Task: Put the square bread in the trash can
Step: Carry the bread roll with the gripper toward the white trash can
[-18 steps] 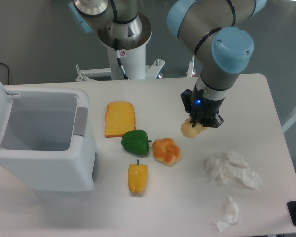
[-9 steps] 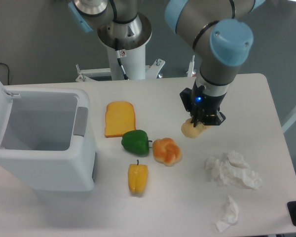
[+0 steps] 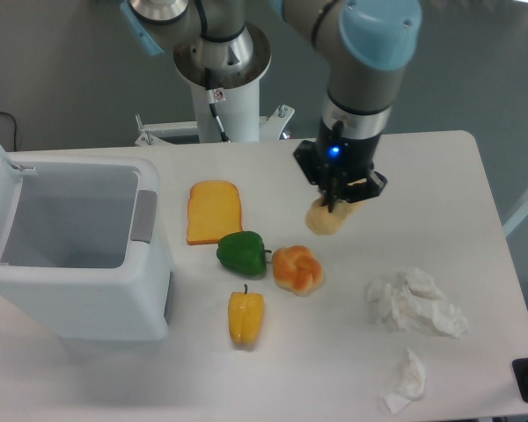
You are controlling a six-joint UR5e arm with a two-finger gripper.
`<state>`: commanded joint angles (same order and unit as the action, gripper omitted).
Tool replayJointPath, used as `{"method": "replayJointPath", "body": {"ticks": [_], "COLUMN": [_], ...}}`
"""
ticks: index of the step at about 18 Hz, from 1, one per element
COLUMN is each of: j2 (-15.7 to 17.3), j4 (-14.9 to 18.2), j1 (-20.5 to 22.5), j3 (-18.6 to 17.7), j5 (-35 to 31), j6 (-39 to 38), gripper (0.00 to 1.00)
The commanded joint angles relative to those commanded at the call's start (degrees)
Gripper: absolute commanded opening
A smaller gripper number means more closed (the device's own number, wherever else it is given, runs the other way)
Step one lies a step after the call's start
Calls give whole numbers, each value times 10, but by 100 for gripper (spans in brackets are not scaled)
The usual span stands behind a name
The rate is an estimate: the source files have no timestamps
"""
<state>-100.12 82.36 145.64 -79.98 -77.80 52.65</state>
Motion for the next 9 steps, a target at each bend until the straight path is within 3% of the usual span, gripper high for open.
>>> {"method": "replayJointPath", "body": {"ticks": [9], "j2": [56], "j4": [-25], "j1": [-4], "j3": [-5], "j5": [97], "j6": [-87], "gripper": [0]}}
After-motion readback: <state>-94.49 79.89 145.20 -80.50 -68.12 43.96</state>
